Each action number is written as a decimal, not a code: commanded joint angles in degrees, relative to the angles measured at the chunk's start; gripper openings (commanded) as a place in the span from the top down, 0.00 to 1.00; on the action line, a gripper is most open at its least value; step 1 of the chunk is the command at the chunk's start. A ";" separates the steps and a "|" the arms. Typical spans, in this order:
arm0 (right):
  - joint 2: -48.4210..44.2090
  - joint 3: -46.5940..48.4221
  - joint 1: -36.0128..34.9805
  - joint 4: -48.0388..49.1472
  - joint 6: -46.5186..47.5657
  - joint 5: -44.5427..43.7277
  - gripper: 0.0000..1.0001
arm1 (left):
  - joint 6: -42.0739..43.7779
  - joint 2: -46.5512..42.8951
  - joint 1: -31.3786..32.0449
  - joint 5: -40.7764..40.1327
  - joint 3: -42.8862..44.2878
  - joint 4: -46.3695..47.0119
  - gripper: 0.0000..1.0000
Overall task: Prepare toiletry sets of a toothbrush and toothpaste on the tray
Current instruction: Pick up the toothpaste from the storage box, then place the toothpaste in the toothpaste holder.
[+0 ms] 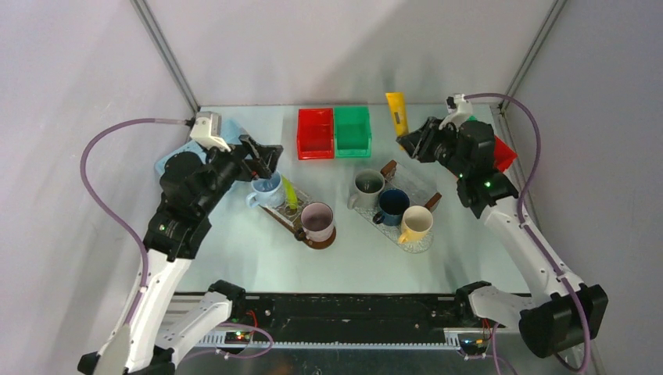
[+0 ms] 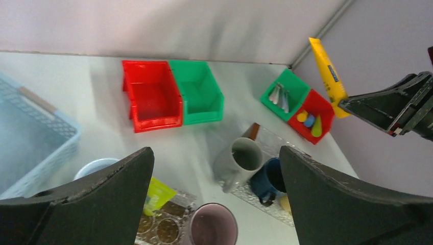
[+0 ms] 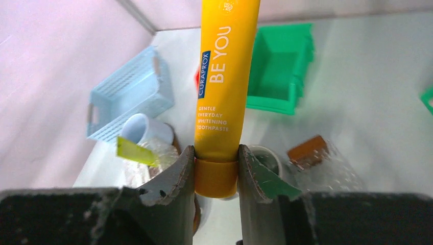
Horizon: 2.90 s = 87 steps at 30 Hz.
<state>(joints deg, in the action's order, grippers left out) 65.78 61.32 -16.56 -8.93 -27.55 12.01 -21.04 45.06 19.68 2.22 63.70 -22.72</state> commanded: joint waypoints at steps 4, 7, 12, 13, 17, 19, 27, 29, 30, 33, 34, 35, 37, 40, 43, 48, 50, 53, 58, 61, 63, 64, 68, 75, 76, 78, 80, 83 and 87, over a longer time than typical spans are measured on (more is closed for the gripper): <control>-4.75 -2.17 -7.33 15.45 5.57 10.47 1.00 | -7.78 2.79 -0.39 11.65 2.41 6.97 0.00; -5.68 -2.87 -10.17 17.98 6.56 15.00 1.00 | -11.25 4.08 -0.35 14.75 2.45 9.68 0.00; -6.08 -3.46 -14.23 19.83 9.56 19.26 1.00 | -17.27 6.64 0.03 19.24 2.63 15.72 0.00; -6.04 -3.48 -15.33 19.78 9.94 20.04 1.00 | -17.72 6.89 0.50 19.58 2.91 16.42 0.00; -5.76 -3.49 -17.80 19.67 11.77 21.96 1.00 | -19.75 8.95 2.11 20.40 4.14 17.73 0.00; -5.67 -3.44 -18.88 19.32 12.63 22.30 1.00 | -20.75 9.51 3.05 20.76 4.60 18.35 0.00; -5.52 -3.43 -21.73 18.30 15.45 23.13 1.00 | -21.92 13.48 5.67 20.78 8.35 14.44 0.08; -5.49 -3.44 -21.96 17.83 16.10 23.02 1.00 | -21.87 14.20 6.03 20.75 9.19 13.08 0.15; -5.49 -3.47 -22.04 17.53 16.24 22.92 1.00 | -21.86 14.37 6.17 20.77 9.31 12.51 0.21; -5.38 -3.48 -22.29 16.90 17.12 22.75 1.00 | -21.82 14.71 6.51 20.84 9.50 12.10 0.37; -5.37 -3.42 -22.29 16.68 17.24 22.73 1.00 | -21.79 14.84 6.69 20.91 9.75 11.58 0.45; -5.38 -3.45 -22.36 16.58 17.44 22.71 1.00 | -21.64 14.91 6.77 20.95 9.94 11.17 0.48; -5.44 -3.46 -22.44 16.37 17.93 22.75 1.00 | -21.19 15.27 7.10 21.13 10.34 9.97 0.55; -5.57 -3.47 -22.56 15.86 18.58 22.56 1.00 | -20.92 15.51 7.56 21.52 10.66 8.64 0.70; -5.69 -3.46 -22.63 14.91 19.22 21.69 1.00 | -20.65 15.24 7.82 21.11 10.85 7.68 0.97; -6.82 -3.40 -22.62 12.09 20.77 18.35 0.80 | -18.35 13.00 8.25 15.16 11.18 5.41 1.00; -7.63 -3.48 -22.60 10.39 21.34 15.18 0.65 | -16.19 11.82 9.24 9.74 11.74 3.14 1.00; -9.46 -3.41 -22.56 6.89 22.06 11.71 0.35 | -13.54 10.45 12.32 1.15 13.20 -1.62 1.00; -12.51 -3.42 -22.57 2.28 22.08 3.18 0.02 | -10.98 9.90 19.44 -19.02 14.71 -7.34 1.00; -15.79 -3.43 -22.43 -0.89 21.97 -5.83 0.01 | -11.53 10.58 26.92 -35.34 15.42 -11.51 1.00; -16.98 -3.74 -22.38 -2.27 21.94 -9.96 0.00 | -12.36 11.40 29.28 -40.97 15.67 -12.90 1.00; -17.94 -3.97 -22.31 -2.79 21.93 -10.99 0.00 | -12.75 12.06 30.72 -42.60 15.62 -13.59 1.00; -20.55 -5.66 -21.68 -4.47 21.11 -20.73 0.00 | -16.56 14.44 34.20 -52.25 15.56 -14.51 1.00; -24.41 -7.11 -17.85 -10.03 19.28 -29.13 0.00 | -27.05 19.84 36.34 -60.95 15.96 -19.34 1.00; -24.92 -7.78 -16.88 -10.31 19.07 -29.06 0.01 | -28.93 21.09 36.36 -62.69 15.83 -19.84 1.00; -26.54 -8.99 -15.56 -10.52 18.79 -28.56 0.01 | -31.65 22.75 36.47 -65.49 15.28 -21.01 1.00; -28.18 -10.39 -14.70 -10.23 18.46 -28.35 0.01 | -34.20 24.29 36.56 -67.38 14.71 -21.70 1.00; -30.14 -11.74 -13.97 -9.83 18.18 -28.47 0.01 | -38.61 26.46 36.69 -70.41 13.85 -22.62 1.00; -31.20 -12.89 -13.74 -9.57 18.35 -29.29 0.01 | -43.15 28.53 37.06 -74.06 14.01 -25.52 1.00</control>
<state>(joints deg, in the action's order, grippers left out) 35.53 48.99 -30.59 -19.44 -8.60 -15.42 -55.55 72.64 56.12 -63.00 77.12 -46.09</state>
